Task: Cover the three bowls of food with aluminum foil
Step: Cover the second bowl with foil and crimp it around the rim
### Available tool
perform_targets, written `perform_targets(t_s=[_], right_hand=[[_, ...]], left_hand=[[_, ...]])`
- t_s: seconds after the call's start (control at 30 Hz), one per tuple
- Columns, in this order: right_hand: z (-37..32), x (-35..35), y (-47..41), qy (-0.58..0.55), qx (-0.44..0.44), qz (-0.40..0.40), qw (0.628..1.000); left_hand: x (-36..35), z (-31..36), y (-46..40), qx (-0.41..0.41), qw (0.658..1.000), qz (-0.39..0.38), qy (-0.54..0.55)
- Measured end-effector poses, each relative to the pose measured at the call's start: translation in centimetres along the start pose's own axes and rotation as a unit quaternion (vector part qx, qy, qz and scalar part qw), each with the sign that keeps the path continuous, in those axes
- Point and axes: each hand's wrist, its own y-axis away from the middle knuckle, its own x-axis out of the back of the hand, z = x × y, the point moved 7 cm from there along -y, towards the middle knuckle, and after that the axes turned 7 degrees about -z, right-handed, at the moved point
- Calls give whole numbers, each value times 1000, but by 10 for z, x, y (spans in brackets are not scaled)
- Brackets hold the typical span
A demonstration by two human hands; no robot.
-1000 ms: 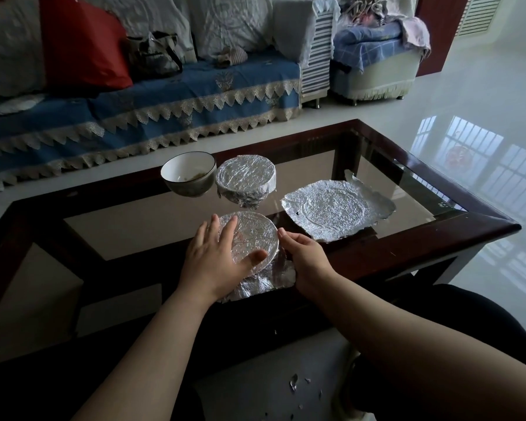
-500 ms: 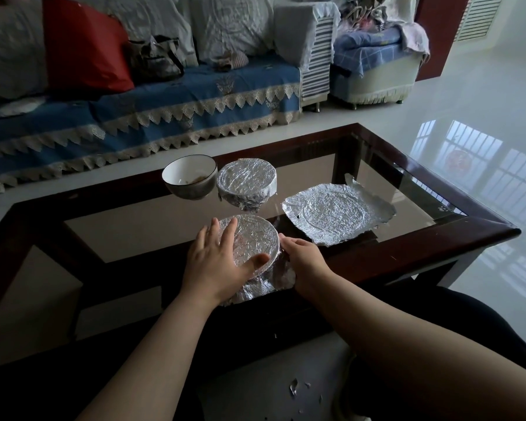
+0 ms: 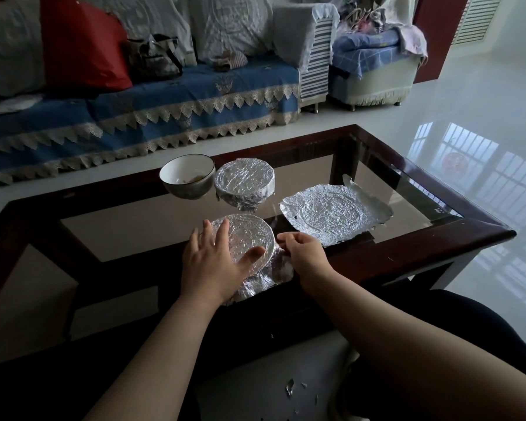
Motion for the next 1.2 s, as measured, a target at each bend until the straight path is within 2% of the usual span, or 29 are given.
perform_targets(t_s=[0.07, 0.2, 0.33, 0.43, 0.5, 0.8, 1.2], right_hand=[[-6, 2, 4, 29, 41, 3, 999], [-11, -3, 14, 65, 88, -65, 992], [-4, -8, 14, 23, 77, -117, 990], [-5, -9, 12, -4, 67, -125, 990], [-4, -10, 12, -28, 52, -130, 990], [-1, -13, 9, -102, 27, -145, 984], [10, -13, 3, -125, -10, -87, 988]], left_hand=[[-1, 2, 1, 23, 1000, 1, 11], [9, -1, -1, 40, 997, -14, 69], [24, -5, -3, -33, 999, 8, 17], [13, 1, -5, -98, 995, -26, -10], [5, 4, -7, -105, 993, -51, -28], [0, 4, -8, -94, 992, -54, -69], [1, 4, -8, -90, 992, -47, -73]])
